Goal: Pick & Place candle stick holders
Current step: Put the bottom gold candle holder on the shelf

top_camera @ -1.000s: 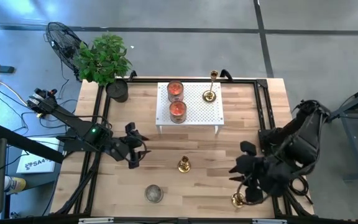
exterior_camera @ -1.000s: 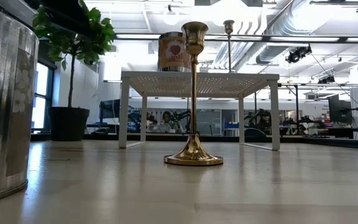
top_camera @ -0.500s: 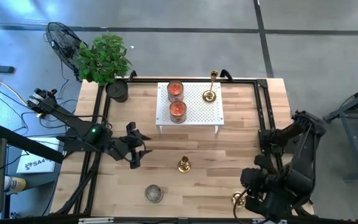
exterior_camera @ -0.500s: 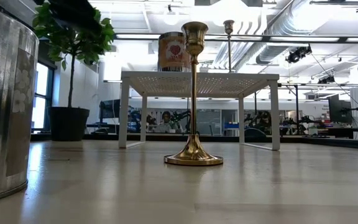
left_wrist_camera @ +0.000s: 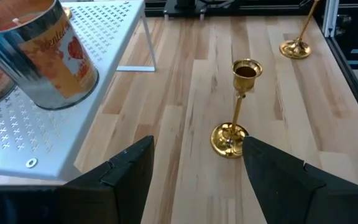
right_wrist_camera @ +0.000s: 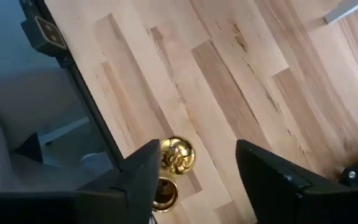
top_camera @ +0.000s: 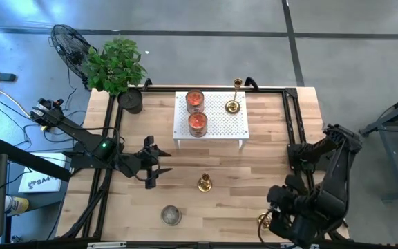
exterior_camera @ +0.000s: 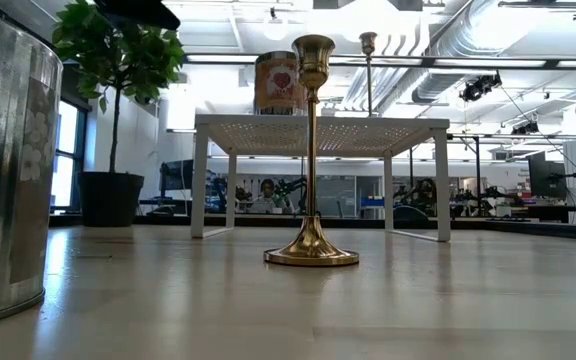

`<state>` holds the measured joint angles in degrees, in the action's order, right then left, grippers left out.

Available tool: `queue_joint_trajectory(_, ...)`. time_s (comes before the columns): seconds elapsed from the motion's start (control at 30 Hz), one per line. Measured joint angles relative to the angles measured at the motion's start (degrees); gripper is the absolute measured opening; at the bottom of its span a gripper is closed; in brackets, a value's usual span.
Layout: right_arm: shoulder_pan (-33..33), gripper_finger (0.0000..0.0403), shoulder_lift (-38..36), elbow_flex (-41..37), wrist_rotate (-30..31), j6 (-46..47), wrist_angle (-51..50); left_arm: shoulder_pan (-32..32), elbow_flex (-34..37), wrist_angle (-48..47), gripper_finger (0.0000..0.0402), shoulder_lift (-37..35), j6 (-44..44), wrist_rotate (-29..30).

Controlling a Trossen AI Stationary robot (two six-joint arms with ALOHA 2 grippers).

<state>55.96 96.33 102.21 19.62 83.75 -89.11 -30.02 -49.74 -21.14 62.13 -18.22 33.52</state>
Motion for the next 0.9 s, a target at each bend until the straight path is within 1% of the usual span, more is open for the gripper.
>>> queue_joint_trajectory(0.2, -0.1, 0.0251, 0.0, 0.0, 1.6, 0.3, -0.4, 0.0, 0.0, 0.0, 0.0239, 0.0, 0.0, -0.4)
queue_joint_trajectory(0.37, -0.1, 0.0273, 0.0, 0.0, -0.7, 1.7, -0.2, 0.0, 0.0, 0.0, 0.0239, 0.0, 0.2, -1.2)
queue_joint_trajectory(0.47, 0.1, 0.0275, 0.0, 0.0, -3.0, 4.5, -0.7, 0.0, 0.0, 0.0, 0.0239, 0.0, 0.2, -1.2)
queue_joint_trajectory(0.63, 0.1, 0.0275, 0.1, 0.0, -10.9, 10.7, -0.5, 0.0, 0.0, 0.0, 0.0239, 0.0, 0.2, -1.2)
queue_joint_trajectory(0.7, 0.1, 0.0275, 0.1, 0.0, -13.1, 13.0, 0.3, 0.0, 0.1, 0.0, 0.0239, 0.0, 0.3, -1.1)
queue_joint_trajectory(0.77, 0.1, 0.0275, 0.1, 0.0, -13.8, 14.6, 1.3, 0.0, 0.7, 0.6, 0.0239, 0.0, 1.0, -1.0)
queue_joint_trajectory(0.9, 0.2, 0.0275, 1.0, 0.1, -13.0, 17.5, 3.3, 0.0, 1.9, 0.5, 0.0239, 0.0, 1.5, -1.0)
